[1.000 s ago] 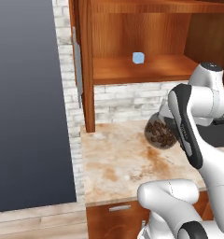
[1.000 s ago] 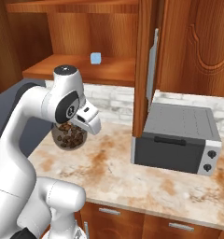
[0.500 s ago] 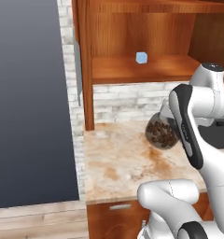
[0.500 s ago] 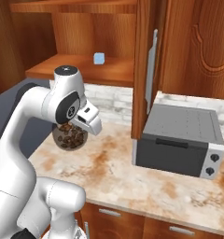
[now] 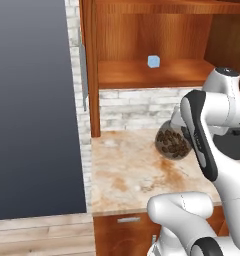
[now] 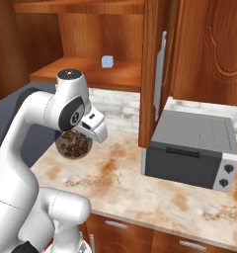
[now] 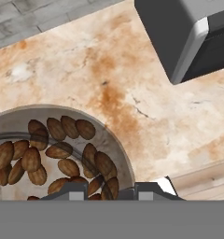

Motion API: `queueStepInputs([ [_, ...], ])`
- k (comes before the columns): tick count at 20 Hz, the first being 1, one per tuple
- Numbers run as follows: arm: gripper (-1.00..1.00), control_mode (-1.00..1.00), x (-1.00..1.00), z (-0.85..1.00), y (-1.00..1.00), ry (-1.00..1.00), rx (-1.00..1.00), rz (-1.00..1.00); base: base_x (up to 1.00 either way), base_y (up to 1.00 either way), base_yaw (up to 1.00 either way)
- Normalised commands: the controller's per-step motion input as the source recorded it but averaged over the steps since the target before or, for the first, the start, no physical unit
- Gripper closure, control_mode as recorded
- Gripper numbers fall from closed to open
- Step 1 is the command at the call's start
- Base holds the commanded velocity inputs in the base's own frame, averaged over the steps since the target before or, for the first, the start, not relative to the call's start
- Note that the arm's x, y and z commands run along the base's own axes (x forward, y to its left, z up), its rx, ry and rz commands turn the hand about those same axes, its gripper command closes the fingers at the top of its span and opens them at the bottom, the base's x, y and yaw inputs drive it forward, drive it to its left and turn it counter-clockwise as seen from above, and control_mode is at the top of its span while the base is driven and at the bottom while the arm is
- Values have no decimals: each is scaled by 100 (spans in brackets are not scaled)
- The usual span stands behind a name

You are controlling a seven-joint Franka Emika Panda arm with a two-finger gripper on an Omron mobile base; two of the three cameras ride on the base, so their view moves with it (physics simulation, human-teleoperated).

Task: Pick the jar and candle from the dining table and place them in the open cabinet. Close the cabinet after placing the objects.

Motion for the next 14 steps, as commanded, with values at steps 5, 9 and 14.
queueStepInputs([
  [5, 100, 100, 0, 0, 0, 0, 0, 0, 0, 0, 0],
  [9, 100, 100, 0, 0, 0, 0, 0, 0, 0, 0, 0],
  [14, 100, 100, 0, 0, 0, 0, 0, 0, 0, 0, 0],
])
